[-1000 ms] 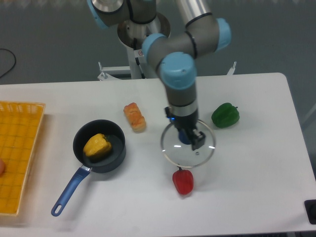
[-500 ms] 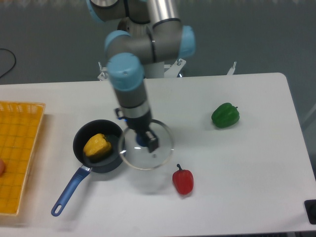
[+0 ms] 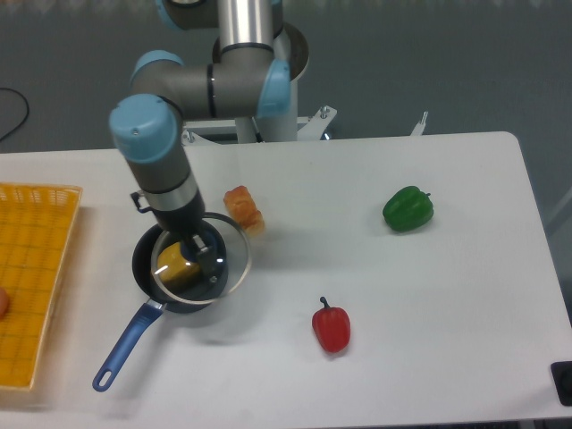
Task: Close the pot lid
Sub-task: 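Carry the glass lid over to the dark blue saucepan, then lower the glass lid onto the saucepan rim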
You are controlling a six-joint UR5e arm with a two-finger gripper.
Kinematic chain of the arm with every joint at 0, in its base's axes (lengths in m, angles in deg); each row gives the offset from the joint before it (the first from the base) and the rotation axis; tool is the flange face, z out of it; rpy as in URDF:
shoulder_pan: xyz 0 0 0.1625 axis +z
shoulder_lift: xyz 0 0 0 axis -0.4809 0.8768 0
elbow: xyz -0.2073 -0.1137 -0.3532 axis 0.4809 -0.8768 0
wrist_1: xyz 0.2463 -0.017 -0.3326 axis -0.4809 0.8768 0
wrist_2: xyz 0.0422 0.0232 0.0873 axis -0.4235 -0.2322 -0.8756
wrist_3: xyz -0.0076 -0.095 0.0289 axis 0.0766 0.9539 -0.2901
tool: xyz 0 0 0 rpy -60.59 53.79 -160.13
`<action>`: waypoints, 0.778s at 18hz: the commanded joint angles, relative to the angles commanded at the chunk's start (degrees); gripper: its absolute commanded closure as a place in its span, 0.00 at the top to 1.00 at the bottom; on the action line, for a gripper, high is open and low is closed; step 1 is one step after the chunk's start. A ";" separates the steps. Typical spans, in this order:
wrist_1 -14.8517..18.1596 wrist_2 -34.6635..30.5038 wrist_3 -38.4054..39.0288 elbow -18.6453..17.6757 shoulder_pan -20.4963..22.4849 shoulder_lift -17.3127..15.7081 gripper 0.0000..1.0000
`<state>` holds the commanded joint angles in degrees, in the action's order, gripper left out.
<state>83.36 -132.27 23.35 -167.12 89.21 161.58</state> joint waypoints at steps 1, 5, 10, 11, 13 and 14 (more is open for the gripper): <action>-0.09 0.00 0.09 -0.35 -0.18 0.09 0.64; -0.09 -0.61 0.70 -0.80 -0.97 0.70 0.64; -0.26 -1.76 2.11 -0.71 -2.20 1.67 0.64; -0.35 -1.76 2.28 -0.62 -2.81 1.76 0.64; -0.35 -1.76 2.46 -0.71 -2.99 1.84 0.64; -0.35 -1.76 2.55 -0.62 -3.08 1.93 0.64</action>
<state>83.01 -134.03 25.90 -167.74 86.13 163.52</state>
